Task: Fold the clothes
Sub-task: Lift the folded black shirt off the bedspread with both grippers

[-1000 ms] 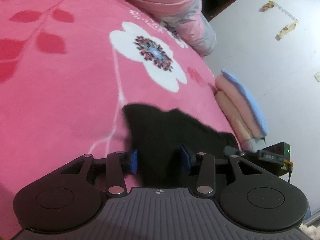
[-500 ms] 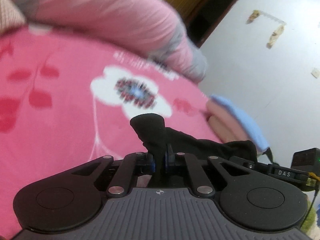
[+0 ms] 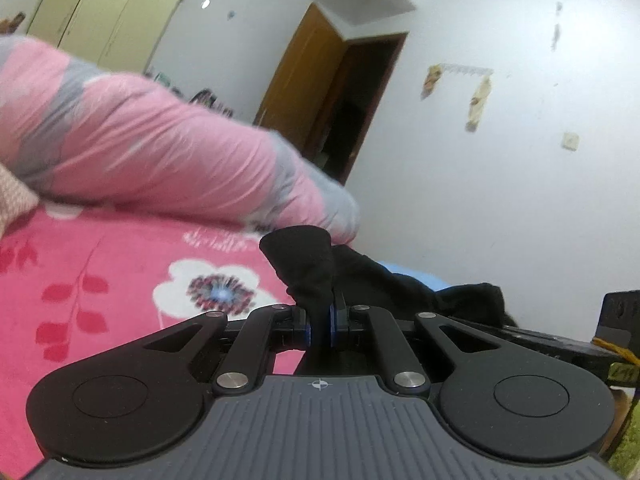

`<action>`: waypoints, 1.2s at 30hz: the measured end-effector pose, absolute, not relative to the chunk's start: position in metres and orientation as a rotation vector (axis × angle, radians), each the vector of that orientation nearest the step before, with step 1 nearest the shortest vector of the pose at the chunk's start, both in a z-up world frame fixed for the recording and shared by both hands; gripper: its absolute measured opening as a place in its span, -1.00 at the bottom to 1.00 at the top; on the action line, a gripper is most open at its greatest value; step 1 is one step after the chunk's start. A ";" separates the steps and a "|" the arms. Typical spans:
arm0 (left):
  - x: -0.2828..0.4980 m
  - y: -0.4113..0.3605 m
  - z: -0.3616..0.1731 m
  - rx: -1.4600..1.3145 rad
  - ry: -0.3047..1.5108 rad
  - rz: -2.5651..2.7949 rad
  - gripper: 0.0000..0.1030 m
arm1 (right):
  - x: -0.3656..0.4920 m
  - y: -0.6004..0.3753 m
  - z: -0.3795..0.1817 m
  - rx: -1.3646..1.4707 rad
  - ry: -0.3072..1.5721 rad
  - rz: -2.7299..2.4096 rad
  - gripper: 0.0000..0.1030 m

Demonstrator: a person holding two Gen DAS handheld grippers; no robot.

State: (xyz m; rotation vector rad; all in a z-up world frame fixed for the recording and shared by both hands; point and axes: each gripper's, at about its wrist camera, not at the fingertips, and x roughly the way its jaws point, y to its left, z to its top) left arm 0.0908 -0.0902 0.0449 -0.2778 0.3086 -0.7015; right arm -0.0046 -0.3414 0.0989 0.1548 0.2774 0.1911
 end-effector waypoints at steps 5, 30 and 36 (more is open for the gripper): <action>0.072 -0.094 0.067 -0.270 0.240 -0.729 -0.89 | -0.031 -0.336 0.123 0.097 0.205 0.155 -0.79; 0.091 -0.262 0.178 -0.187 0.038 -0.962 -0.89 | -0.058 -0.438 0.254 -0.231 -0.043 -0.244 -0.79; 0.101 -0.329 0.182 -0.186 0.042 -1.013 -0.89 | -0.040 -0.490 0.263 -0.287 -0.064 -0.357 -0.79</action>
